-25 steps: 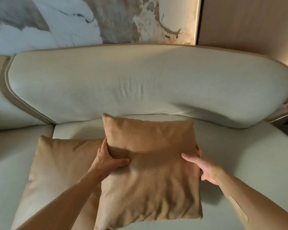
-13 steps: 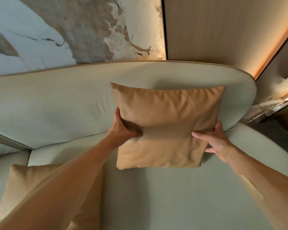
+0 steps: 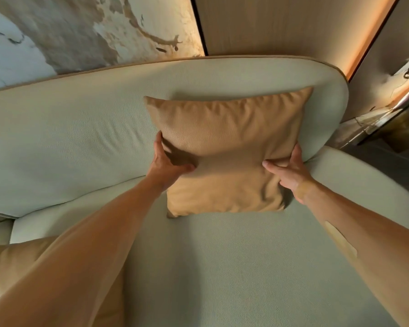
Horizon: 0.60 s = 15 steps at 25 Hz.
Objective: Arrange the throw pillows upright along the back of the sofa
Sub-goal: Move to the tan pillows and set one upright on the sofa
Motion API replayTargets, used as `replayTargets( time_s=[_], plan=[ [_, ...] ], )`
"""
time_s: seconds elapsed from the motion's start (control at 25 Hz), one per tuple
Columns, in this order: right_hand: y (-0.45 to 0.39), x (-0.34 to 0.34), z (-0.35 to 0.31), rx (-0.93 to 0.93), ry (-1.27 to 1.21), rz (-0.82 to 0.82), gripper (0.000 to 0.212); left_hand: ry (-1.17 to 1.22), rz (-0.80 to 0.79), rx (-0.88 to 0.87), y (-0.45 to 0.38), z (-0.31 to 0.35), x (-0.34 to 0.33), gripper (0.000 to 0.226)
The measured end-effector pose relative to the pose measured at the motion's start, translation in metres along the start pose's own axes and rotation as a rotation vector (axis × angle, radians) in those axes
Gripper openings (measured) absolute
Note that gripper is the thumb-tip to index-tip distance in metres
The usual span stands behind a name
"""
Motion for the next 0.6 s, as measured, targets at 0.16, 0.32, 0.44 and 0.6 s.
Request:
replayTargets(
  time_s=[0.16,0.32,0.44,0.6],
  plan=[
    [0.011,-0.006,-0.003,0.046,0.158,0.036,0.095,0.066,0.03,0.054,0.007,-0.002,-0.007,0.123],
    [0.026,-0.017,0.0,0.069,0.324,0.047,0.102,0.058,0.018,0.056,0.028,-0.003,0.0,0.118],
    [0.046,-0.037,0.003,0.047,0.426,0.042,0.107,0.011,0.067,0.119,0.053,-0.026,0.031,0.114],
    [0.087,-0.08,0.004,0.019,0.497,-0.078,0.104,0.028,0.16,0.214,0.096,-0.082,0.094,0.111]
  ],
)
Point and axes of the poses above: each hand's wrist, its own y-axis away from the middle knuckle, its own x-axis out of the back of the hand, z = x × y, the point moved 4 cm from there along -y, towards the middle knuckle, and after that the axes turned 10 degrees about -y, right-handed, at the moved point
